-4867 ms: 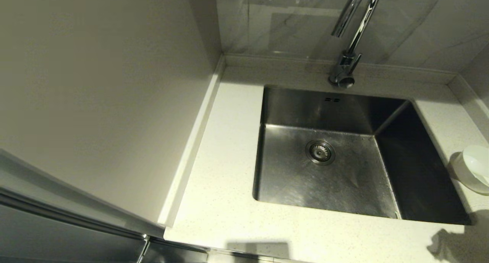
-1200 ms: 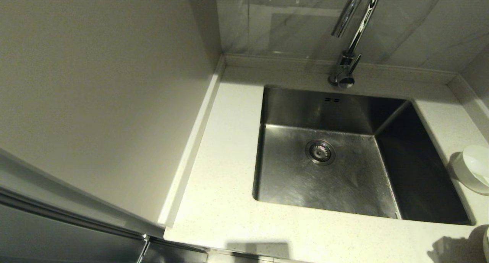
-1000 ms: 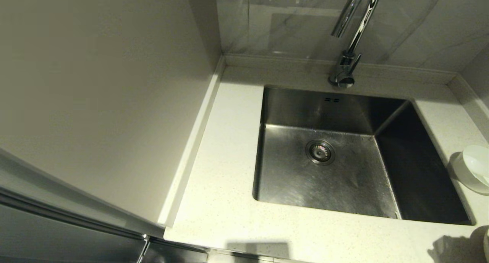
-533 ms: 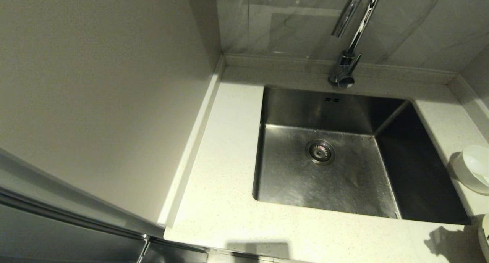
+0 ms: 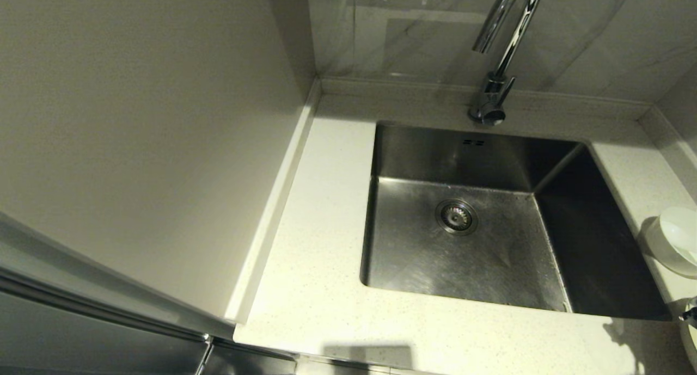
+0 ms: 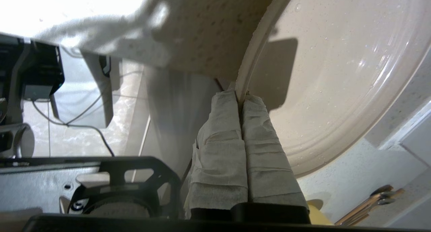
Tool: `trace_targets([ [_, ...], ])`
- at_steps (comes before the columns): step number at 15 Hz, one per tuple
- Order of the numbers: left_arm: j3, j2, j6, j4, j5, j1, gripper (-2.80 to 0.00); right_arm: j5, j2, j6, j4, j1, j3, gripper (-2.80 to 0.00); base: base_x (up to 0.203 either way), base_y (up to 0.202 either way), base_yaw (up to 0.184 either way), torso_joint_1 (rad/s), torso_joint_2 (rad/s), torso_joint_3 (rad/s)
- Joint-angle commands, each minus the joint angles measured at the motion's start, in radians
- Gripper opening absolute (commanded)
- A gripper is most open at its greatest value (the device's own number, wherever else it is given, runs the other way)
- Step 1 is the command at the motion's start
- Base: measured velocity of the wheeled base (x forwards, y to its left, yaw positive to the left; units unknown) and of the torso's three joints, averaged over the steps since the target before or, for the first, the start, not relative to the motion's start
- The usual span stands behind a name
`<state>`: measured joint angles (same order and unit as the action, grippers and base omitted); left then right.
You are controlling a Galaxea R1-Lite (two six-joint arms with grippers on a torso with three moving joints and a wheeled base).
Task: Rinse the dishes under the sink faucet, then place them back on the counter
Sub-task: Put a plate back to the table from the sink
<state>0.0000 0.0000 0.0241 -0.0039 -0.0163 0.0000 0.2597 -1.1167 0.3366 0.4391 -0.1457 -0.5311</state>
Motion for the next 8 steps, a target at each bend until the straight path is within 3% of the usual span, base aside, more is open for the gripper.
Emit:
trace_targets([
  [1,0.000,-0.003,0.000,-0.001,-0.001,0.000,-2.80,0.008,-0.013,0.002,-0.013,0.000,-0.001,-2.80,0.000,0.000,0.000,0.000,0.00,0.000],
  [6,0.000,-0.003,0.000,-0.001,-0.001,0.000,-2.80,0.035,-0.012,0.002,-0.022,0.000,0.008,-2.80,0.000,0.000,0.000,0.000,0.00,0.000],
  [7,0.000,-0.003,0.000,-0.001,-0.001,0.000,-2.80,0.036,-0.012,0.001,-0.023,0.000,0.005,0.00,0.000,0.000,0.000,0.000,0.00,0.000],
  [8,0.000,-0.003,0.000,-0.001,-0.001,0.000,-2.80,0.036,-0.011,-0.003,-0.024,0.000,0.004,0.00,0.000,0.000,0.000,0.000,0.00,0.000],
])
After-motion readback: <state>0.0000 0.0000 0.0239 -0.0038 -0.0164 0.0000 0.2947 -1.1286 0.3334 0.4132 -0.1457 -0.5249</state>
